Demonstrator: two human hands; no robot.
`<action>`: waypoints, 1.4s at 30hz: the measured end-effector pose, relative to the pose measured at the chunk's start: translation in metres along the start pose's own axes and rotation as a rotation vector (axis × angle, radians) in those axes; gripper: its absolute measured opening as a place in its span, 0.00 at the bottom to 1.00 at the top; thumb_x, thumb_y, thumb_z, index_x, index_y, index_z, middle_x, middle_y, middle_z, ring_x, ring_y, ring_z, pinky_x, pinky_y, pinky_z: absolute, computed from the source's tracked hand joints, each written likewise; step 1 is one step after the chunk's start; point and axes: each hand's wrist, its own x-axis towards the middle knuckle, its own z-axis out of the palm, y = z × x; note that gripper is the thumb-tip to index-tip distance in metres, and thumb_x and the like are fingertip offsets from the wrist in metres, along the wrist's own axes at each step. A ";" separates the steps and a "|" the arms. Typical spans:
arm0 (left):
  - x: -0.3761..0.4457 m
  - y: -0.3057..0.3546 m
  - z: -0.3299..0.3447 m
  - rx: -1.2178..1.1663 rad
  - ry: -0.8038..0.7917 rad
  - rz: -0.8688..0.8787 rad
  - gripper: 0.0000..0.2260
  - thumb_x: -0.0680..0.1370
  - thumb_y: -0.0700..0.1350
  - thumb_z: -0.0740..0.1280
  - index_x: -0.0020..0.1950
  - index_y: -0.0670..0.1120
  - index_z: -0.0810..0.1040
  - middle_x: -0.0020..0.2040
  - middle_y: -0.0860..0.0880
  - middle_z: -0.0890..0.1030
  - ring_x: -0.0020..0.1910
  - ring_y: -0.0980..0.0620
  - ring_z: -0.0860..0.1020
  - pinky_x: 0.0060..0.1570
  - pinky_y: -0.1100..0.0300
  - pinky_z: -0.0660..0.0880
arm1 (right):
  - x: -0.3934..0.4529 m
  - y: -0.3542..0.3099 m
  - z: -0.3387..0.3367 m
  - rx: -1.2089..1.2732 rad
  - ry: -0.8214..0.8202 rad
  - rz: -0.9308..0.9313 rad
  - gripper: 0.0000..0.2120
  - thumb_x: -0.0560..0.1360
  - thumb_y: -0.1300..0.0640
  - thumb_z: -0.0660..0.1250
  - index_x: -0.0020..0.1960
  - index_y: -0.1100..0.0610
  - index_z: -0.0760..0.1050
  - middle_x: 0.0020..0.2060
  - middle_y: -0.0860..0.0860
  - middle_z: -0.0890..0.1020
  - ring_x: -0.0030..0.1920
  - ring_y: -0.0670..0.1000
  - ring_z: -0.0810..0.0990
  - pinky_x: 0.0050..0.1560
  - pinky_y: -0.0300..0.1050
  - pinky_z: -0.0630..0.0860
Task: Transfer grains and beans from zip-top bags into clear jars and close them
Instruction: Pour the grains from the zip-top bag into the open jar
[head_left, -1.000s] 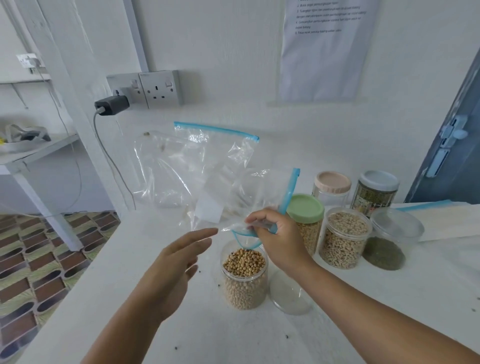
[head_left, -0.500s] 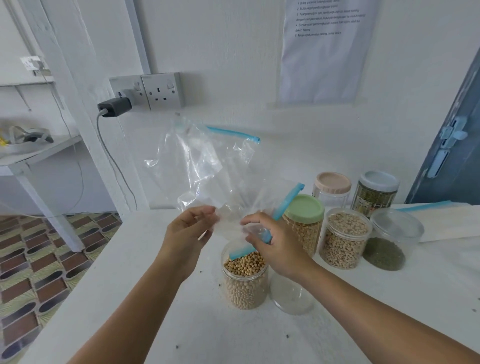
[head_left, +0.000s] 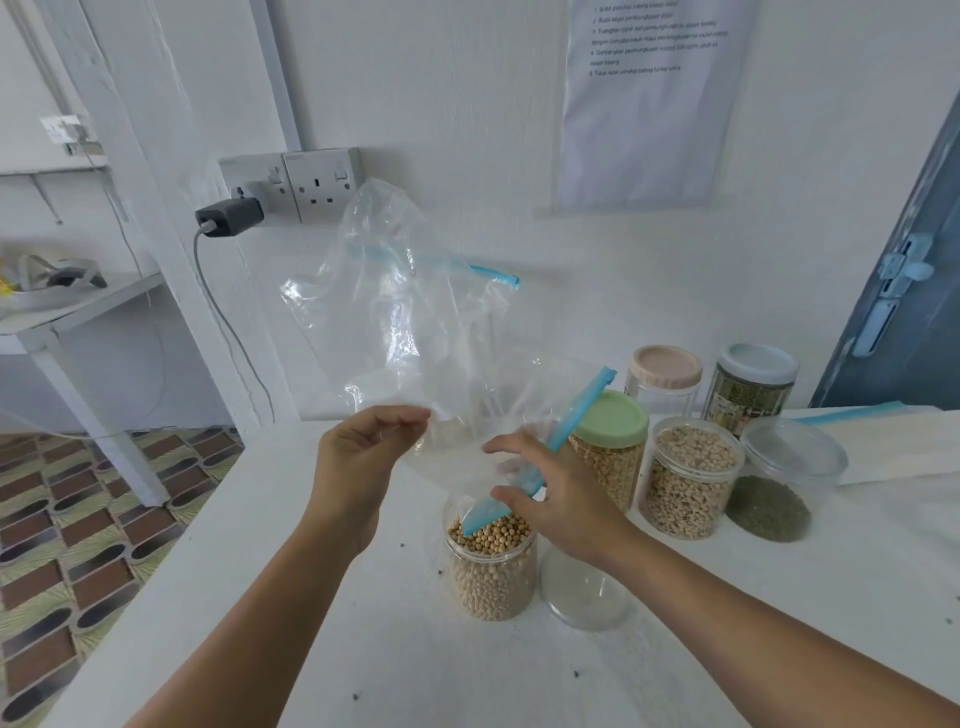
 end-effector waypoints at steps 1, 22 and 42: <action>0.000 0.000 0.000 -0.010 0.003 0.003 0.13 0.77 0.31 0.72 0.43 0.49 0.89 0.49 0.45 0.88 0.53 0.48 0.84 0.61 0.54 0.78 | 0.000 0.001 0.000 0.011 0.011 0.005 0.19 0.79 0.53 0.73 0.64 0.36 0.75 0.62 0.47 0.74 0.60 0.36 0.76 0.58 0.27 0.72; -0.002 0.003 -0.003 0.099 -0.063 0.070 0.20 0.78 0.26 0.69 0.36 0.49 0.87 0.47 0.42 0.88 0.51 0.46 0.86 0.58 0.54 0.81 | 0.001 -0.003 0.004 0.316 0.185 0.090 0.13 0.81 0.46 0.69 0.65 0.37 0.78 0.61 0.41 0.80 0.56 0.57 0.83 0.60 0.52 0.81; 0.001 0.021 0.001 -0.354 -0.074 -0.041 0.24 0.82 0.30 0.63 0.31 0.49 0.84 0.66 0.46 0.83 0.46 0.51 0.85 0.65 0.52 0.77 | 0.007 -0.005 -0.005 0.279 0.384 0.011 0.22 0.80 0.65 0.70 0.66 0.43 0.71 0.53 0.48 0.82 0.56 0.47 0.81 0.57 0.33 0.76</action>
